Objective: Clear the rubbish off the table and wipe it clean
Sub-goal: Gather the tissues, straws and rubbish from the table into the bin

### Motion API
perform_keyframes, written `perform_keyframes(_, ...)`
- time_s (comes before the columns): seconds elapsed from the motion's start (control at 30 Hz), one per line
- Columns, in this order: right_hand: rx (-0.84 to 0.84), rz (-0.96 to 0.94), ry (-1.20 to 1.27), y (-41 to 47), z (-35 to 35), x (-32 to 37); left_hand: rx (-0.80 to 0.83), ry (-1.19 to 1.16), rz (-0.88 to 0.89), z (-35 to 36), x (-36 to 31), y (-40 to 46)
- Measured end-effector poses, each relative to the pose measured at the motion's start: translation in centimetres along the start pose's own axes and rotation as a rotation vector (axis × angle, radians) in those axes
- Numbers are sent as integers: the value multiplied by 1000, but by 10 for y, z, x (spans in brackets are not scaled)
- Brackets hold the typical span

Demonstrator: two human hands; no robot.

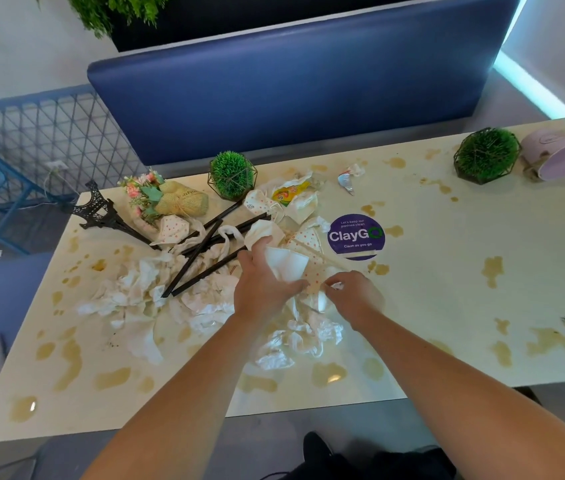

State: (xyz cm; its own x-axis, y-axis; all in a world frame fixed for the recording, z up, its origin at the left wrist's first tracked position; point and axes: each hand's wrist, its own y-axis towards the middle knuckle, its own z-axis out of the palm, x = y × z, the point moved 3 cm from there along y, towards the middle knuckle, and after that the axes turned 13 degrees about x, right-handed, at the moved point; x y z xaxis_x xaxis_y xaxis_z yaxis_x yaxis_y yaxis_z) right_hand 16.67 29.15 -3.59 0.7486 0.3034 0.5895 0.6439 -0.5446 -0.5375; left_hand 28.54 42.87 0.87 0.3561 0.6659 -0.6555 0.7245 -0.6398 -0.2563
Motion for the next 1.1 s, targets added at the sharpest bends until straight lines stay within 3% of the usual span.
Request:
perform_keyframes(0.23,-193,5,115,-15,-30,-23,14,-162,116,20,-42,6)
perform_keyframes(0.57,-428,69,325,-51,-120,-106,104,-138,168,93,-158,16)
perform_keyframes(0.77,-545,152,398,-79,-178,-180,214,-71,234,152,-235,19)
perform_keyframes(1.1,-697,378,444,-141,-248,-316,528,-156,401,278,-341,-5)
